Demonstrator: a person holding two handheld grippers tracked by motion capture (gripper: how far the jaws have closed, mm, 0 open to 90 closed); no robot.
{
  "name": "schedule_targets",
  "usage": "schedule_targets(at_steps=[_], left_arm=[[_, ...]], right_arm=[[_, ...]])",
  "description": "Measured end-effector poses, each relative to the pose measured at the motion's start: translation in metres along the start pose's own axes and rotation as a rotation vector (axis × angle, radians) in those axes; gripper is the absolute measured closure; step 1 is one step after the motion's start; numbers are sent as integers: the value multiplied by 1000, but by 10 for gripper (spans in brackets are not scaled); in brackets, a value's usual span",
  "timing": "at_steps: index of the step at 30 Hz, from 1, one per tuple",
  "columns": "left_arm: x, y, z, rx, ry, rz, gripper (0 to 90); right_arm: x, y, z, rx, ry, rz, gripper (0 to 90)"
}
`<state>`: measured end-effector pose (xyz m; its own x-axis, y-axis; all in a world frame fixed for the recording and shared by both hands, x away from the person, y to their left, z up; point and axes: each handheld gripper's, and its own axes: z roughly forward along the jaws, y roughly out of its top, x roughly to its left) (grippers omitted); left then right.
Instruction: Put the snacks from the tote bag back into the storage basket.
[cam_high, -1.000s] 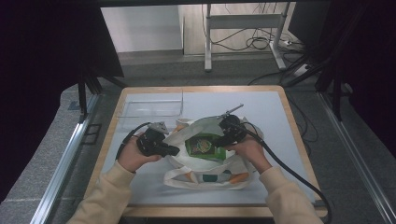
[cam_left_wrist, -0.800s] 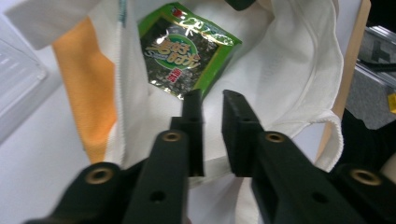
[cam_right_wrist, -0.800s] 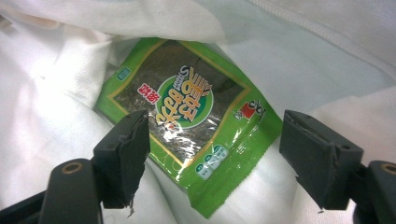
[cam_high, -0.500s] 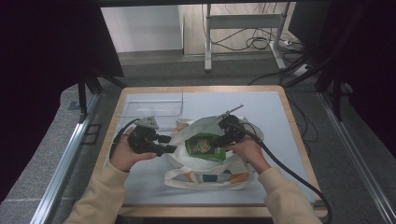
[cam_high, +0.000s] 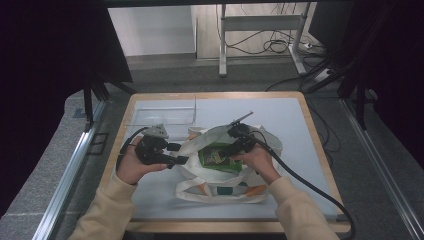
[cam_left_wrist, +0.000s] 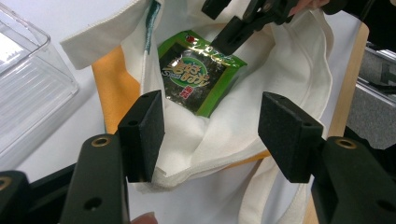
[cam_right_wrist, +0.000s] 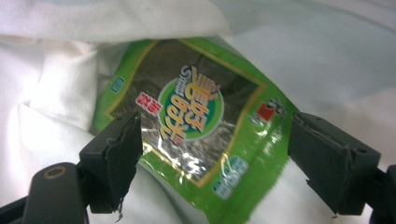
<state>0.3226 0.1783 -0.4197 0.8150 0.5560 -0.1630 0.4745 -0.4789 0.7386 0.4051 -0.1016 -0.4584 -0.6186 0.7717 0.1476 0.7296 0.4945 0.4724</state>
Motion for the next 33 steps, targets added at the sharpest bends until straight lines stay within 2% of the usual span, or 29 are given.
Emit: schedule_targets(at_steps=[5,12,16,17,19,23,26,30,33], left_arm=[[0,0,-1,5,-3,7,403],[-3,0,0,-2,-3,14,401],[-3,0,1,-2,-8,10,402],[-3,1,1,3,-8,23,402],[-3,1,1,3,-7,23,403],[-4,1,1,-6,-10,19,404],[-4,1,0,-6,-9,20,405],[-4,1,0,-2,-7,28,405],[-4,1,0,-4,-4,28,405]], right_arm=[[-6,-1,11,45,-18,40,183],[-7,-3,23,105,-61,45,203],[-6,-5,30,141,-67,43,204],[-7,-6,32,156,-72,42,203],[-9,-7,36,181,-82,61,199],[-12,-7,40,188,-65,87,205],[-15,-6,42,203,-47,132,192],[-15,-6,42,204,-52,126,212],[-15,-6,41,189,-55,119,302]])
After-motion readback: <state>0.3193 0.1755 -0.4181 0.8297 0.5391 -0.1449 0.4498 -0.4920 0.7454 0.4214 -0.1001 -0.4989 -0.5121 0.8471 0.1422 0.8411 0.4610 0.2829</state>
